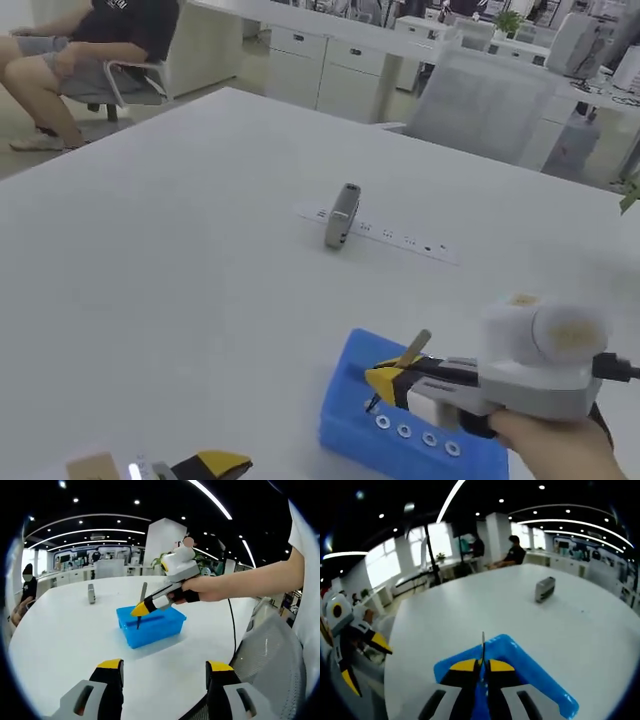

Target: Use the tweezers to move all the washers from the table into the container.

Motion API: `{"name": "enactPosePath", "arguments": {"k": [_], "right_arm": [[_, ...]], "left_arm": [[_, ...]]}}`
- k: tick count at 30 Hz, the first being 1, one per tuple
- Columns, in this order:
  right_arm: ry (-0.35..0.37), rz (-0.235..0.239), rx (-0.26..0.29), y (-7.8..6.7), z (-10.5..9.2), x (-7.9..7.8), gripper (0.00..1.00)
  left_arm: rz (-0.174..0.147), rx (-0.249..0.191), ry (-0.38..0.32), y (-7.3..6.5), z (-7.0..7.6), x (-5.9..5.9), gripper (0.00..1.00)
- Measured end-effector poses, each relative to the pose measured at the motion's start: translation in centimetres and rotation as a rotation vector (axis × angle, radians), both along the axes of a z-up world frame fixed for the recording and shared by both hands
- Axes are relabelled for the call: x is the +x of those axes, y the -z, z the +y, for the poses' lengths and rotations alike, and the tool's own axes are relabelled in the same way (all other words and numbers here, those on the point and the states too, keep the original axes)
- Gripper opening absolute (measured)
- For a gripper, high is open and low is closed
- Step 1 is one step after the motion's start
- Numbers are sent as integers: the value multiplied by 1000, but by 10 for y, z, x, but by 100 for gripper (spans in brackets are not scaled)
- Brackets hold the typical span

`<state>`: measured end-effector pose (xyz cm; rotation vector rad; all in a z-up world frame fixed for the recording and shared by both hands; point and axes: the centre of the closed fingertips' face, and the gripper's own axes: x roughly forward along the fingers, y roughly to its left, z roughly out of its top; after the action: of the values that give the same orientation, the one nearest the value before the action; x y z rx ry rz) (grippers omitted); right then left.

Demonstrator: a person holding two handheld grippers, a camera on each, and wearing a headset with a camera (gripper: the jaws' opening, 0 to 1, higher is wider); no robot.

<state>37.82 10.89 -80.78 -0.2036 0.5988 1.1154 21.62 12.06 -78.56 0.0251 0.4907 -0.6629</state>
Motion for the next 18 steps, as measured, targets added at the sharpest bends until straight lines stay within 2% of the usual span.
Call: {"name": "enactPosePath", "arguments": {"k": [10, 18], "right_arm": [[-31, -1, -35, 11, 10, -2, 4], [-34, -25, -27, 3, 11, 0, 4]], "left_arm": [[-2, 3, -4, 0, 1, 0, 67], [-3, 0, -12, -1, 2, 1, 67]]}}
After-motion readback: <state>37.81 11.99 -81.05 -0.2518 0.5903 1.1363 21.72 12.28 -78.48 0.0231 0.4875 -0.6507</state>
